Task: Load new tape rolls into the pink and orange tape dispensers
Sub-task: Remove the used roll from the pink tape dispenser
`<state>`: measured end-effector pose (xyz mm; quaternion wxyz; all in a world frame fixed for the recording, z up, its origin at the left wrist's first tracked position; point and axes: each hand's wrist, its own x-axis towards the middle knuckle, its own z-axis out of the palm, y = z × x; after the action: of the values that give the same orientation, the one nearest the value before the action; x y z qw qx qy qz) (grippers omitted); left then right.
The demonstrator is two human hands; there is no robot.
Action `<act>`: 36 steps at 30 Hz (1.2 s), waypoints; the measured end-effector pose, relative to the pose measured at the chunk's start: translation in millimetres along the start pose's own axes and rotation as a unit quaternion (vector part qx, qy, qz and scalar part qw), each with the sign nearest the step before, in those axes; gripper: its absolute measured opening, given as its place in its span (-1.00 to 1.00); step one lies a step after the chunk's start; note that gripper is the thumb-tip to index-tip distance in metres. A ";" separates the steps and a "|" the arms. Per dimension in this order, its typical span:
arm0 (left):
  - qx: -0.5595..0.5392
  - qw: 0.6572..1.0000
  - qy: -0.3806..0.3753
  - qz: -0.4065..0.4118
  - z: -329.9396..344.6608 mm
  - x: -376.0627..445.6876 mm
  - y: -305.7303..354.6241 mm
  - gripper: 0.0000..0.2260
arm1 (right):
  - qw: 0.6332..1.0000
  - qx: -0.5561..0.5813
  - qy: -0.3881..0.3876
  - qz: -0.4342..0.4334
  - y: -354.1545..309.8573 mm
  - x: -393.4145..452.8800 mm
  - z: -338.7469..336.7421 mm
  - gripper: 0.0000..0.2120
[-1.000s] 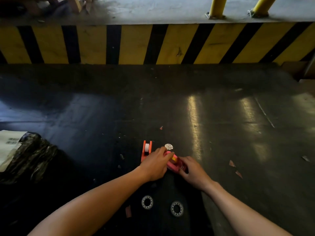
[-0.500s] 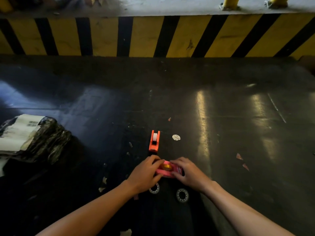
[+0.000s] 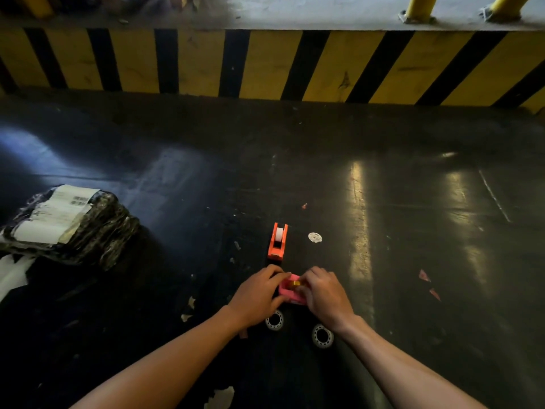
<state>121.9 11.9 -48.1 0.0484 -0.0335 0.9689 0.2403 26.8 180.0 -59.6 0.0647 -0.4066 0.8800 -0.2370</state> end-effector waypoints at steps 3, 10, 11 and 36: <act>0.005 1.000 0.005 -0.003 0.0 -0.3 1.4 -0.49 | 0.998 0.059 -0.004 0.025 0.4 -1.6 -3.8 -0.90; -0.053 0.996 0.063 -0.028 4.0 -6.8 6.9 -0.48 | 0.938 0.293 0.057 0.178 -8.0 -5.8 -23.6 -0.89; -0.079 0.992 0.089 -0.030 4.3 -8.6 11.4 -0.50 | 0.916 0.338 0.053 0.209 -8.9 -6.8 -26.0 -0.88; -0.254 0.933 0.256 -0.007 -6.4 -7.5 47.1 -0.78 | 0.853 0.388 0.135 0.322 3.3 -29.9 -48.3 -0.88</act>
<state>124.7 50.8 -19.8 -0.2095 -0.1116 0.8548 0.4615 29.6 221.7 -21.0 0.1701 -0.0064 0.7983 -0.5777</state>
